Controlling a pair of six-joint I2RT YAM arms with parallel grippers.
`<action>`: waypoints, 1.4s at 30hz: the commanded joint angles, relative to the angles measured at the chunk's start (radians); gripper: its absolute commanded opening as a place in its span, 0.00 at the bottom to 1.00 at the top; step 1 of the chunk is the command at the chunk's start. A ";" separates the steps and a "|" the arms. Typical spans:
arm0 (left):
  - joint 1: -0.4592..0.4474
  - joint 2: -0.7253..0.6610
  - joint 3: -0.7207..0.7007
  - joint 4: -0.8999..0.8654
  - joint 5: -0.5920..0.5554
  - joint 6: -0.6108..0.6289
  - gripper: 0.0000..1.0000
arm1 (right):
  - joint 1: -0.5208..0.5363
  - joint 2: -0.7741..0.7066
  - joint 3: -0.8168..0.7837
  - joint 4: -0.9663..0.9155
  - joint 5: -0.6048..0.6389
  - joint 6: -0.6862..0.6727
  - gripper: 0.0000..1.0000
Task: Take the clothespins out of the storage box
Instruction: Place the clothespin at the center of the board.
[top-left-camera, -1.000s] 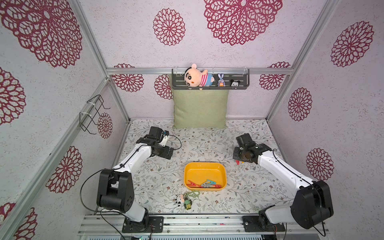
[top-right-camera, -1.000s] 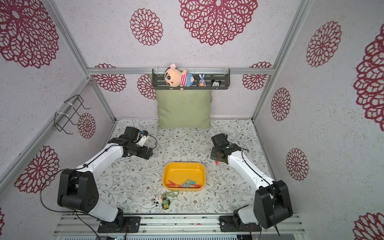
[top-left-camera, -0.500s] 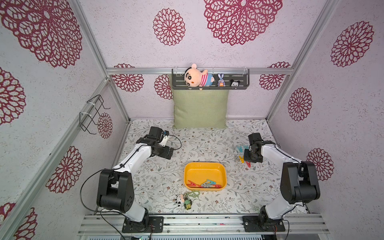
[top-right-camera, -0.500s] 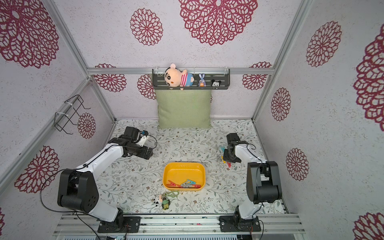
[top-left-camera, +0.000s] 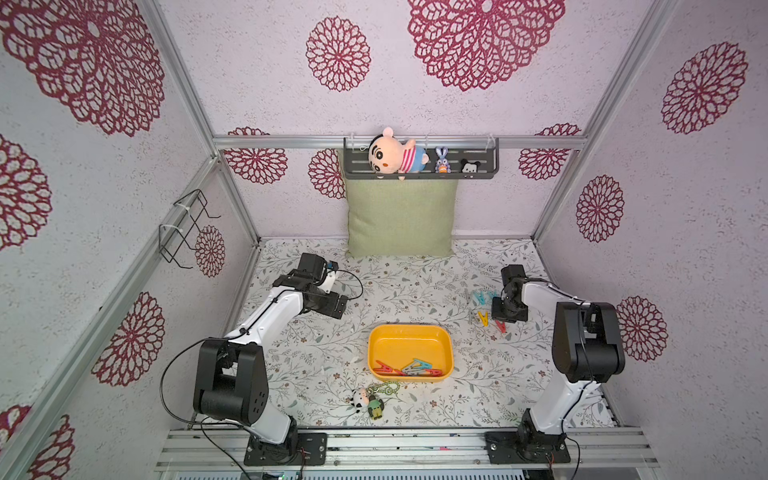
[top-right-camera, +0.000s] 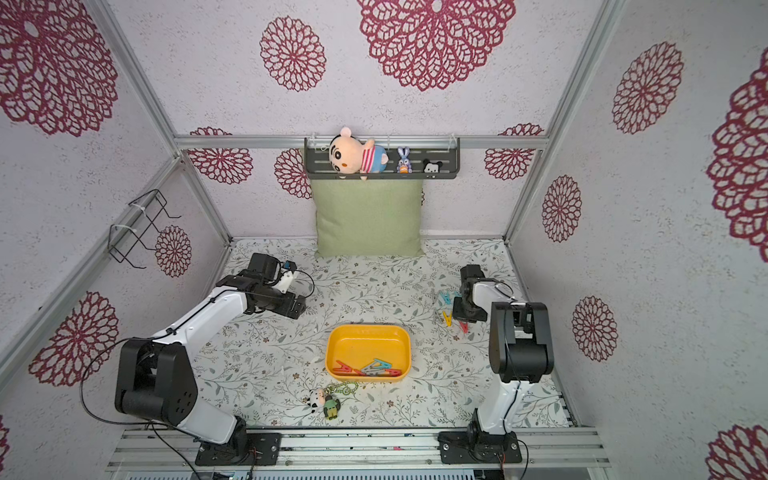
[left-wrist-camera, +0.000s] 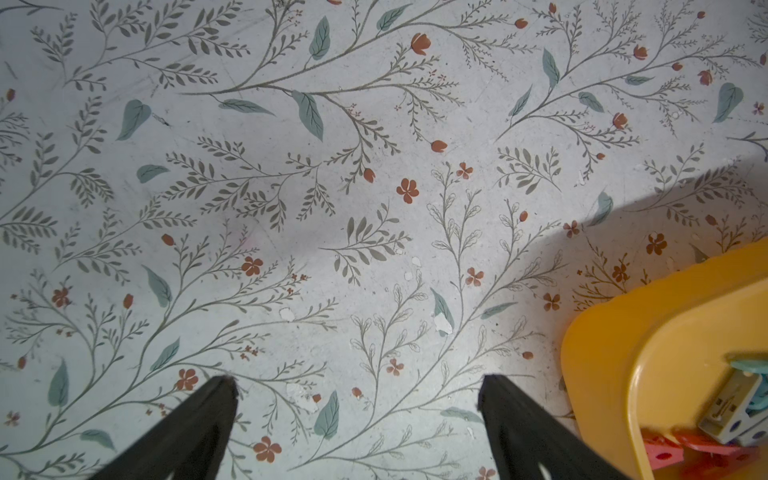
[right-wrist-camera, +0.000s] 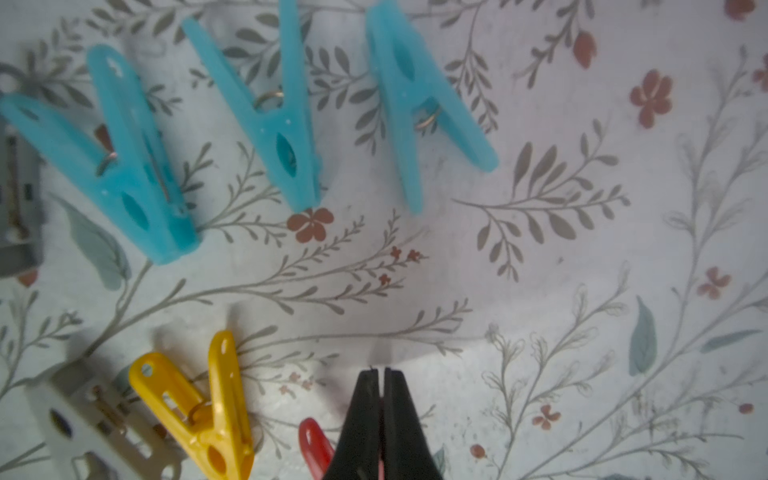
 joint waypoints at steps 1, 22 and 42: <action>-0.005 -0.010 -0.004 0.018 0.001 -0.001 0.99 | -0.002 0.013 0.038 0.007 -0.013 -0.023 0.00; -0.004 -0.013 -0.005 0.018 -0.004 0.001 0.99 | 0.005 0.077 0.082 0.009 -0.035 -0.012 0.00; -0.005 -0.018 -0.004 0.016 -0.001 0.001 0.99 | 0.010 0.077 0.101 0.015 -0.006 -0.009 0.10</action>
